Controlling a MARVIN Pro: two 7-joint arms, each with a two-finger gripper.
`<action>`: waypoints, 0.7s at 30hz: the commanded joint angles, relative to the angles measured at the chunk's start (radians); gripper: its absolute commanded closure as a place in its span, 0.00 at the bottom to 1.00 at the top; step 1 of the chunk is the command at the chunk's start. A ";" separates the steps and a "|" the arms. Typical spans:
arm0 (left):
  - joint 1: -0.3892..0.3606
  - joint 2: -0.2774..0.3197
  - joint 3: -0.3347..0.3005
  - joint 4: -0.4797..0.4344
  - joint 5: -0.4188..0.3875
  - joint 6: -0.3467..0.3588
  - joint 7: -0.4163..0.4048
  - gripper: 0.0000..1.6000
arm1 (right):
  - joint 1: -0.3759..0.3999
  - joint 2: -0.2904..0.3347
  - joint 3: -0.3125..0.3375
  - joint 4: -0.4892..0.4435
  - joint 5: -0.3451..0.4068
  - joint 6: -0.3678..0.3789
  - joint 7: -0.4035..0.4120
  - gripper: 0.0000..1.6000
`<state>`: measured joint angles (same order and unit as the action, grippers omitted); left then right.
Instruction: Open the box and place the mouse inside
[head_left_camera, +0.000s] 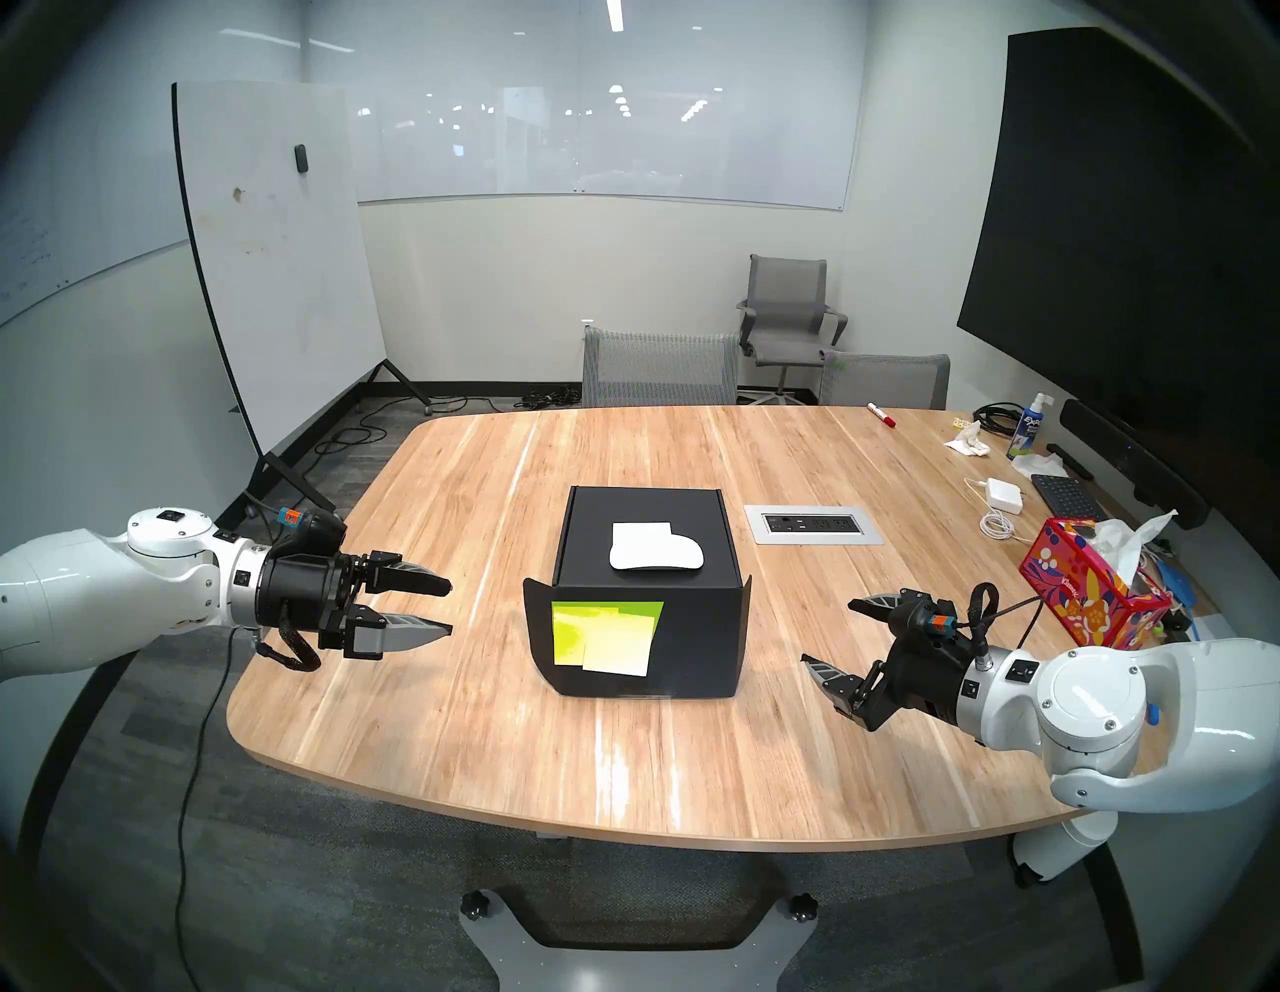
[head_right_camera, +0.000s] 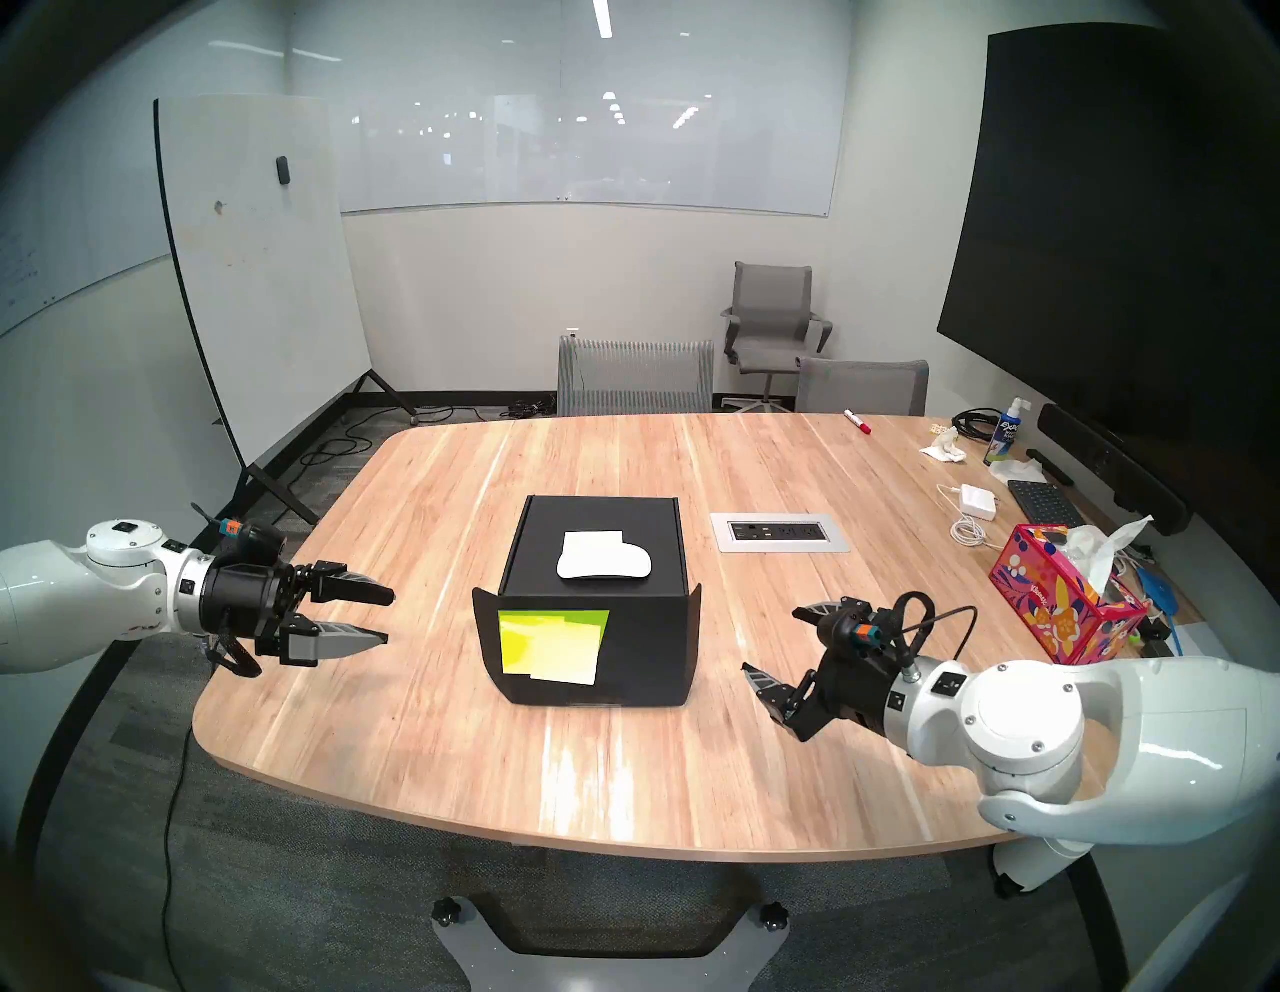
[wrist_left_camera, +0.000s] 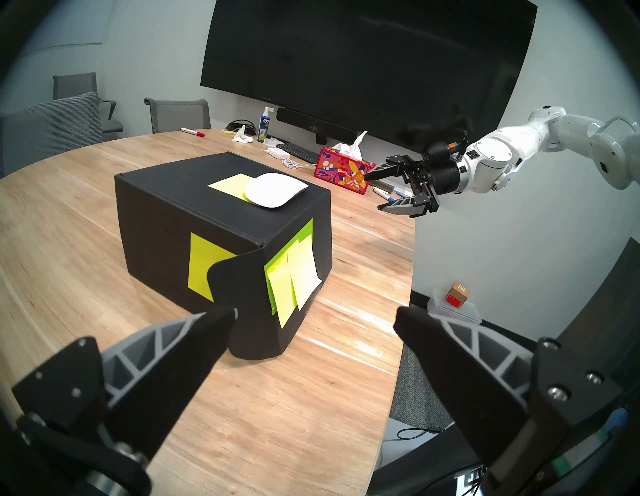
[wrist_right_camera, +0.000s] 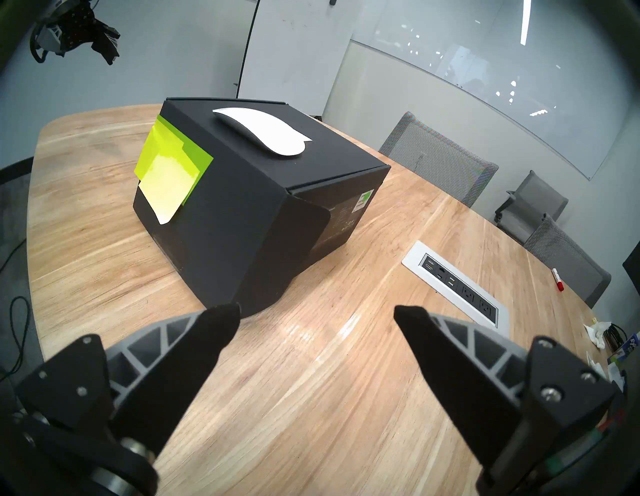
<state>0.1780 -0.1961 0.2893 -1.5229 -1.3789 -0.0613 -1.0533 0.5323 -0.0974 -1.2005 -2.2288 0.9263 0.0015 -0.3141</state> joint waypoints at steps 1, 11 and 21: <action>-0.012 -0.001 -0.011 0.000 -0.002 0.000 0.001 0.00 | 0.006 -0.003 0.004 0.000 -0.001 -0.002 -0.002 0.00; -0.012 -0.001 -0.011 0.000 -0.002 0.000 0.001 0.00 | 0.006 -0.003 0.004 0.000 -0.001 -0.002 -0.002 0.00; -0.012 -0.001 -0.010 0.000 -0.002 0.000 0.001 0.00 | 0.006 -0.003 0.004 0.000 -0.001 -0.002 -0.002 0.00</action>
<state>0.1778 -0.1961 0.2896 -1.5229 -1.3789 -0.0616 -1.0533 0.5320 -0.0974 -1.2005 -2.2288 0.9266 0.0015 -0.3141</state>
